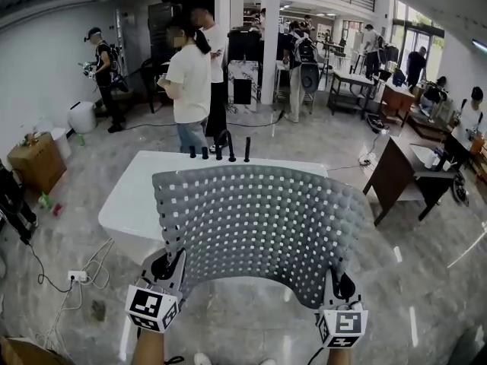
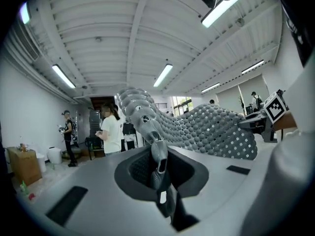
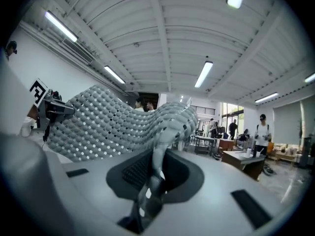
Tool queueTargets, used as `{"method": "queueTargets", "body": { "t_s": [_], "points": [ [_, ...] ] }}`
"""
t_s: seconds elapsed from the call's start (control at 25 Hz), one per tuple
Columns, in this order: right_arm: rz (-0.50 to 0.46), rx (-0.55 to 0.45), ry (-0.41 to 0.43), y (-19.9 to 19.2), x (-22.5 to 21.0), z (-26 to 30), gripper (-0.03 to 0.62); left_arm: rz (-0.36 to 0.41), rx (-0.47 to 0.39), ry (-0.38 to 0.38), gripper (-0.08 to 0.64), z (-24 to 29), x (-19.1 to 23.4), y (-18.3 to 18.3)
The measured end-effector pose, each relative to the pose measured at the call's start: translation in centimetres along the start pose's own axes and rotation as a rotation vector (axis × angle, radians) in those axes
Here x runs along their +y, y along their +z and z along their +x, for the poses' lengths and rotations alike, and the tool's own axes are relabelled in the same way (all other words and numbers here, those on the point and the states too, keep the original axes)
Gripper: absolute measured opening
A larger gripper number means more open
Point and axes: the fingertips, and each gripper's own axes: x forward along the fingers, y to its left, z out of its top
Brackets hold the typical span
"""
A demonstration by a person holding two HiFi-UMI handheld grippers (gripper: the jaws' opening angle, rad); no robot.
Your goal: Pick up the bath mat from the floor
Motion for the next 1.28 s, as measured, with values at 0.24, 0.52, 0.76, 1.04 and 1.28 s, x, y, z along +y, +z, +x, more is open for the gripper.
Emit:
{"method": "queueTargets", "body": {
  "t_s": [0.24,0.52,0.76,1.04,1.28],
  "points": [
    [0.002,-0.061,-0.015,2.8,0.0,-0.8,0.067,0.001,-0.06,0.002,0.038,-0.3,-0.3,2.4],
    [-0.004,-0.06,-0.015,2.6,1.4,-1.5,0.067,0.011,-0.063,0.0,0.038,-1.4,0.1,2.2],
    [0.009,-0.042,-0.007,2.3,1.9,-1.9,0.067,0.017,-0.051,-0.012,0.038,-1.8,-0.3,2.3],
    [0.008,-0.035,-0.005,2.3,2.0,-2.1,0.067,0.011,-0.042,-0.012,0.038,-2.1,-0.3,1.8],
    [0.011,-0.034,-0.005,2.3,1.9,-1.8,0.066,0.01,-0.042,-0.006,0.038,-2.1,-0.2,1.7]
  ]
}}
